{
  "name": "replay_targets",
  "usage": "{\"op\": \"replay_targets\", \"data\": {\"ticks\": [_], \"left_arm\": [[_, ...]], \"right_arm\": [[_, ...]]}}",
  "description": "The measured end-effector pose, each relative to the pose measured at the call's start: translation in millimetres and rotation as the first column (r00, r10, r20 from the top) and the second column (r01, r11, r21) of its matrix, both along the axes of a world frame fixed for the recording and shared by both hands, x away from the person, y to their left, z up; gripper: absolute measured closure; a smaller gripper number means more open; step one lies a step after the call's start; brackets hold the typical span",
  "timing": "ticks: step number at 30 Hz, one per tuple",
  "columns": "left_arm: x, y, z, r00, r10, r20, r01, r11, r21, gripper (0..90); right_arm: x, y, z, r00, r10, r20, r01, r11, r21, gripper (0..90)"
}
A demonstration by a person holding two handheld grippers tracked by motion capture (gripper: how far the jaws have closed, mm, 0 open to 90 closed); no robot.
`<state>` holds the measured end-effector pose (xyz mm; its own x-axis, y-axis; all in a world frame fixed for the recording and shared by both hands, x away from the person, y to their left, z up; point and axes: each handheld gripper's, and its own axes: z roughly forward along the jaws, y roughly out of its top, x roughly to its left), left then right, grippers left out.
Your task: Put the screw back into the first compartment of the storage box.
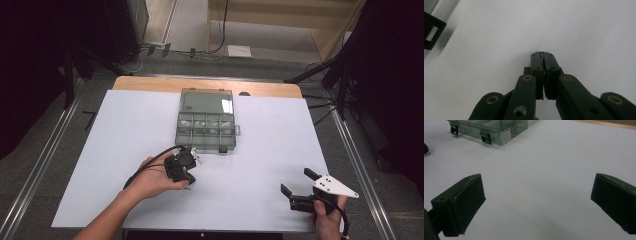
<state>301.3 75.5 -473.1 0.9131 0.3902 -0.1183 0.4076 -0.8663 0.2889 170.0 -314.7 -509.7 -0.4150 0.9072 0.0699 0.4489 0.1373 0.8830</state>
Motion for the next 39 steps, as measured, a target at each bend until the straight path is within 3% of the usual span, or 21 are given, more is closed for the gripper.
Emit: {"op": "replay_targets", "data": {"ticks": [22, 39], "left_arm": [[28.4, 7.6, 27.6, 0.9983, 0.057, 0.005, -0.057, 0.9966, -0.06, 88.1], [48.5, 11.5, 37.6, 0.9959, 0.09, 0.005, -0.09, 0.9927, -0.081, 88.0]], "right_arm": [[-0.8, 0.3, 1.0, 1.0, 0.0, 0.003, 0.0, 1.0, 0.005, 0.0], [-0.5, 0.4, 0.7, 1.0, 0.006, 0.006, -0.006, 1.0, -0.001, 0.0]]}}
